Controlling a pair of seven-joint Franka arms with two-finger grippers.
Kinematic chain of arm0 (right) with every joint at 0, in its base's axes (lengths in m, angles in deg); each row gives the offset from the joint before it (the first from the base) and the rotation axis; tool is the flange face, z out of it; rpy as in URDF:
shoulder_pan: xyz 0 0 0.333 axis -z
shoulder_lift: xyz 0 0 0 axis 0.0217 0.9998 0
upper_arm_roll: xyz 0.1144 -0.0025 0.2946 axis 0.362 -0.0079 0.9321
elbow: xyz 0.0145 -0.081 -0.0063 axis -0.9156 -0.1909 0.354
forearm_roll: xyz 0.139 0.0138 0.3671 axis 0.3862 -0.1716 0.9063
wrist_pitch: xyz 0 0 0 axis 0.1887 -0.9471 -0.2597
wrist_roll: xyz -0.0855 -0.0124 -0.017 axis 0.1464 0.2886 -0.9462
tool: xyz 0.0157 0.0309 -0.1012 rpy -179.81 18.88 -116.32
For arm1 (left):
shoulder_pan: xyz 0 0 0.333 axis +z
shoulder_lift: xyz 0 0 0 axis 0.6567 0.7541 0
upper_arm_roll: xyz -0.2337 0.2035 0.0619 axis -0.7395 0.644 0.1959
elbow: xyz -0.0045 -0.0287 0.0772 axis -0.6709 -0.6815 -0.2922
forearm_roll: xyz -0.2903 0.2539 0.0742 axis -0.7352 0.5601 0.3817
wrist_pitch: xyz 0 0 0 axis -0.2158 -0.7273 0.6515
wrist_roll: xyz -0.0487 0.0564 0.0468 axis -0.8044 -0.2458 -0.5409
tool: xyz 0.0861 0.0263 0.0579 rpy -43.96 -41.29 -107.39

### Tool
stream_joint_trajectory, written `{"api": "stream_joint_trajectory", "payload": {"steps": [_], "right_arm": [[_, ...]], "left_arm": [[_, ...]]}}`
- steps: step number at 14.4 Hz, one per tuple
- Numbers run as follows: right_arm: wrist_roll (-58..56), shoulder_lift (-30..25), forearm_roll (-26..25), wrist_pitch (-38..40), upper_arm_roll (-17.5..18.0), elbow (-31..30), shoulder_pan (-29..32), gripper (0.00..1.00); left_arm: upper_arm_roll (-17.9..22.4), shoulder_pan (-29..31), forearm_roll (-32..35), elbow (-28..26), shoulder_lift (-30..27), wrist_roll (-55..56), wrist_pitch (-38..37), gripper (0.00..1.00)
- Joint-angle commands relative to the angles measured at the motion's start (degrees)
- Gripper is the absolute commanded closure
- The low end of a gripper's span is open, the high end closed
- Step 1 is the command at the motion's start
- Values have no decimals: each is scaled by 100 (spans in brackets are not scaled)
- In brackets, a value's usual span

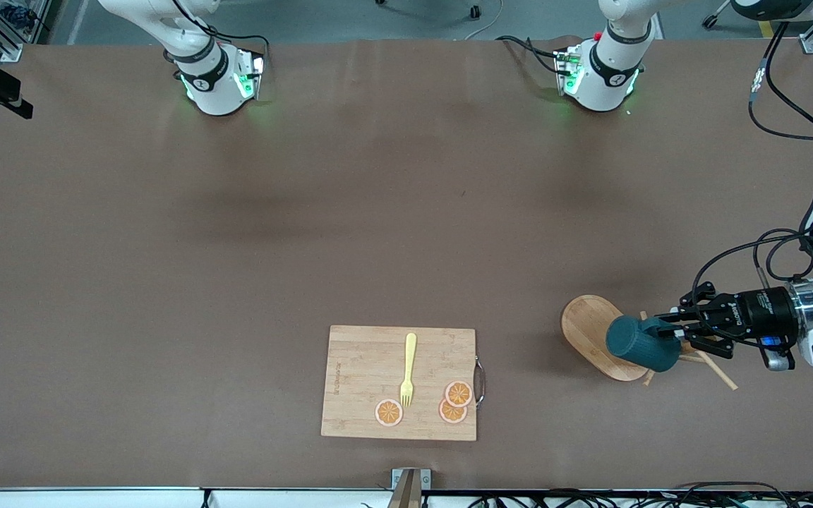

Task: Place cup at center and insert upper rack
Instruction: 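Lower the mug handle onto a mug-tree peg with the left gripper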

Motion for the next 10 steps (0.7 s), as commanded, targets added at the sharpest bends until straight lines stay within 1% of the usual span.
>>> {"api": "stream_joint_trajectory", "payload": {"steps": [1,2,3,6,10], "right_arm": [[-51,-108,-27,-49,13,-90,33,0],[-51,-108,-27,-49,13,-90,33,0],[-51,-108,-27,-49,4,-90,33,0],[-51,-108,-27,-58,13,-90,33,0],[-51,-108,-27,-58,4,-90,33,0]], "left_arm": [[-18,42,11,30,4,-77,-81,36],[-18,42,11,39,4,-68,-81,20],[-9,42,11,39,4,-68,-81,0],[9,25,116,47,-75,-68,-81,0],[-123,-176,967,48,-461,-33,-90,0]]}}
